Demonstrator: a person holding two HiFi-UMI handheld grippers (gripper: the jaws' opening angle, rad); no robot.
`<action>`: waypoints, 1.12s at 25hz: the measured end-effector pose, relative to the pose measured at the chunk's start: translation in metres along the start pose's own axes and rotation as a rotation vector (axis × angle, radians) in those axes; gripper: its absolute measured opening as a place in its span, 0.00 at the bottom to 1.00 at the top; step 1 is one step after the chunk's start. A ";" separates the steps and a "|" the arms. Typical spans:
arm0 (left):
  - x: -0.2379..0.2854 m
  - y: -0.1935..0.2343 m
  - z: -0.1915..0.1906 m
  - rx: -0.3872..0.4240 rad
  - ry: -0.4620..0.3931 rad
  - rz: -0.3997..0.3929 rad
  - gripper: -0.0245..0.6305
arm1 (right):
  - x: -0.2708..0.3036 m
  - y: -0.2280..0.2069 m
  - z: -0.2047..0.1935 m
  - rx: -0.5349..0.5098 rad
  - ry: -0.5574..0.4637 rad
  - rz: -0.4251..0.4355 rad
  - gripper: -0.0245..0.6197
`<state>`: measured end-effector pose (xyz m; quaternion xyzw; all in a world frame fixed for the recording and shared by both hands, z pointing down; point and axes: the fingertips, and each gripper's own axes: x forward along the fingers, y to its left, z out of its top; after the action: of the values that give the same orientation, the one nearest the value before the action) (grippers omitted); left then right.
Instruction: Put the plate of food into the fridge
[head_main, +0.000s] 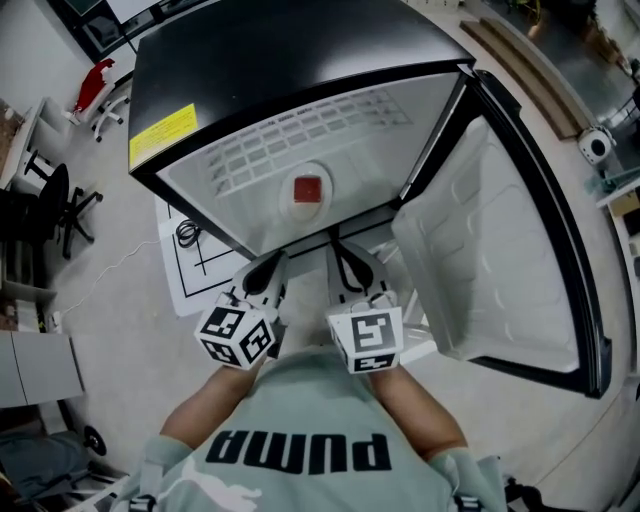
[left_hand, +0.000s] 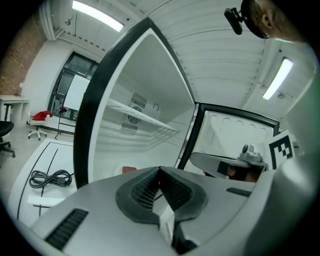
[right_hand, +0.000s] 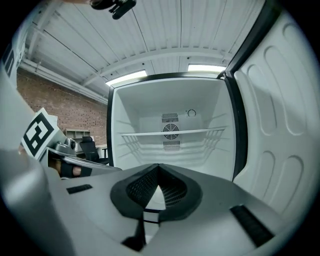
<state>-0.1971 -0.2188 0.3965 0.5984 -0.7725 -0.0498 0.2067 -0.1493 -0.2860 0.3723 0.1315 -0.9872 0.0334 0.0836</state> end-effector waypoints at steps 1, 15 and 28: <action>-0.008 0.000 0.001 0.008 0.001 -0.004 0.05 | -0.001 0.005 0.001 0.002 -0.002 -0.005 0.05; -0.106 -0.011 -0.002 0.092 -0.039 -0.063 0.05 | -0.050 0.082 0.005 -0.027 -0.028 -0.058 0.05; -0.186 -0.017 -0.034 0.103 -0.031 -0.112 0.05 | -0.109 0.154 -0.004 -0.062 -0.017 -0.106 0.05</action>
<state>-0.1316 -0.0420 0.3740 0.6495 -0.7425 -0.0307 0.1608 -0.0857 -0.1093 0.3503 0.1811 -0.9801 -0.0027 0.0811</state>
